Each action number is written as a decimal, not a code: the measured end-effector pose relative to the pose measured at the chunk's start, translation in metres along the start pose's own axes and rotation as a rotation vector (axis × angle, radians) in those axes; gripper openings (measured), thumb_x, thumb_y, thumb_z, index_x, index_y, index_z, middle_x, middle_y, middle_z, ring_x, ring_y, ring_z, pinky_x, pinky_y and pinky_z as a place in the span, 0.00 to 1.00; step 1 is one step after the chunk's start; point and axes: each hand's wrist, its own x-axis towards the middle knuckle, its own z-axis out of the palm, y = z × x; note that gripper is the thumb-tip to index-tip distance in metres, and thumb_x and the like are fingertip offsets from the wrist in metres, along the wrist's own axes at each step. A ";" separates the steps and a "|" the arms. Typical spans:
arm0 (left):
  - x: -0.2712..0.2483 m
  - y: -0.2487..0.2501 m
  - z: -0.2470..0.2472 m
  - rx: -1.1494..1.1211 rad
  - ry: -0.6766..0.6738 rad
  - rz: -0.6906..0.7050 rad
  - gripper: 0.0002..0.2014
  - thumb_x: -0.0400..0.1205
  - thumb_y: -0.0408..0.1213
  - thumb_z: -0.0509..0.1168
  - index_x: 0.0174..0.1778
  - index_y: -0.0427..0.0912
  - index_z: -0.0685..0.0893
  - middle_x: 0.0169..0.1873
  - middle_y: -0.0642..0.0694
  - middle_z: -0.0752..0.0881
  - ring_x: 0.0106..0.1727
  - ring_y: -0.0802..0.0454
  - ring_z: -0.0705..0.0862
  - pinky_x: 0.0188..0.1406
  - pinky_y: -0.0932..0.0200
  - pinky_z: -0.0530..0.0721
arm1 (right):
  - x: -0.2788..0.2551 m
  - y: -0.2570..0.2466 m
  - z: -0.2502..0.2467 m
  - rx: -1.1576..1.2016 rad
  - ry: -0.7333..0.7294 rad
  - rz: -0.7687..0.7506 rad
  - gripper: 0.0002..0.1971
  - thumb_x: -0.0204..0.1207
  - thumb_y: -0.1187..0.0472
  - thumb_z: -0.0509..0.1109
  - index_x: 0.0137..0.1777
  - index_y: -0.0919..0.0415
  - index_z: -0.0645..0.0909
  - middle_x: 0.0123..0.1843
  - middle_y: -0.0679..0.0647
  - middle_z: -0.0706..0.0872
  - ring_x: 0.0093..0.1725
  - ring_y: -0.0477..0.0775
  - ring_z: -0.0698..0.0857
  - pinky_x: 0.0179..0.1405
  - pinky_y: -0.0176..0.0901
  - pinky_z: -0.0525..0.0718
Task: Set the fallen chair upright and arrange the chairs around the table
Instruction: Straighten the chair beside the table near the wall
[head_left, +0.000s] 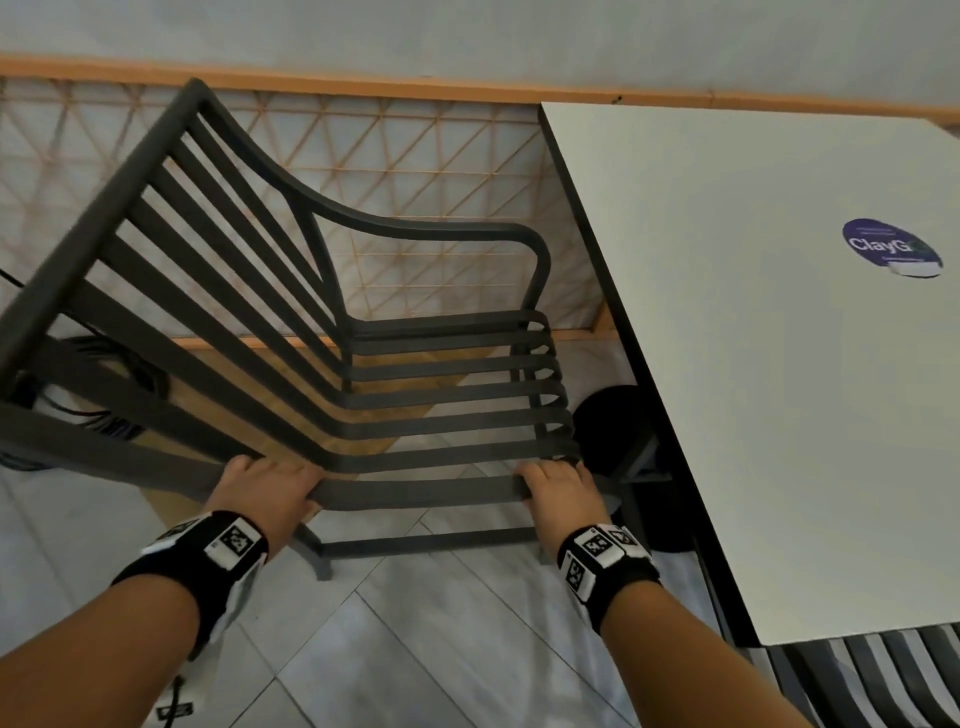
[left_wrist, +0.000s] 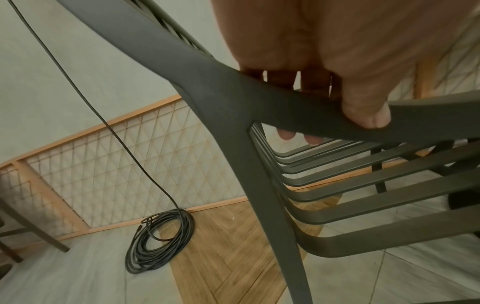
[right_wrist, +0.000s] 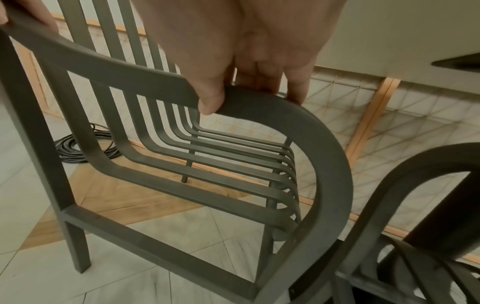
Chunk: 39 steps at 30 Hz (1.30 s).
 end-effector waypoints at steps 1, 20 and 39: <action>-0.001 0.004 0.000 -0.005 0.009 0.007 0.16 0.84 0.50 0.56 0.68 0.61 0.74 0.65 0.58 0.82 0.67 0.53 0.78 0.71 0.52 0.67 | -0.002 0.005 0.000 0.005 -0.004 0.005 0.21 0.74 0.67 0.64 0.66 0.52 0.70 0.65 0.54 0.78 0.68 0.58 0.71 0.78 0.60 0.56; 0.024 0.035 -0.008 -0.021 0.050 0.040 0.16 0.85 0.48 0.55 0.69 0.55 0.74 0.66 0.53 0.81 0.69 0.50 0.75 0.71 0.51 0.64 | 0.002 0.033 -0.014 0.067 0.141 0.060 0.18 0.70 0.70 0.67 0.60 0.57 0.79 0.58 0.58 0.83 0.58 0.62 0.78 0.66 0.57 0.70; 0.024 0.050 0.001 0.026 0.060 0.012 0.23 0.84 0.45 0.57 0.77 0.51 0.67 0.73 0.50 0.75 0.75 0.45 0.70 0.79 0.46 0.58 | -0.026 0.009 0.009 0.092 0.124 0.260 0.44 0.72 0.76 0.62 0.79 0.54 0.39 0.82 0.55 0.36 0.81 0.58 0.37 0.81 0.51 0.47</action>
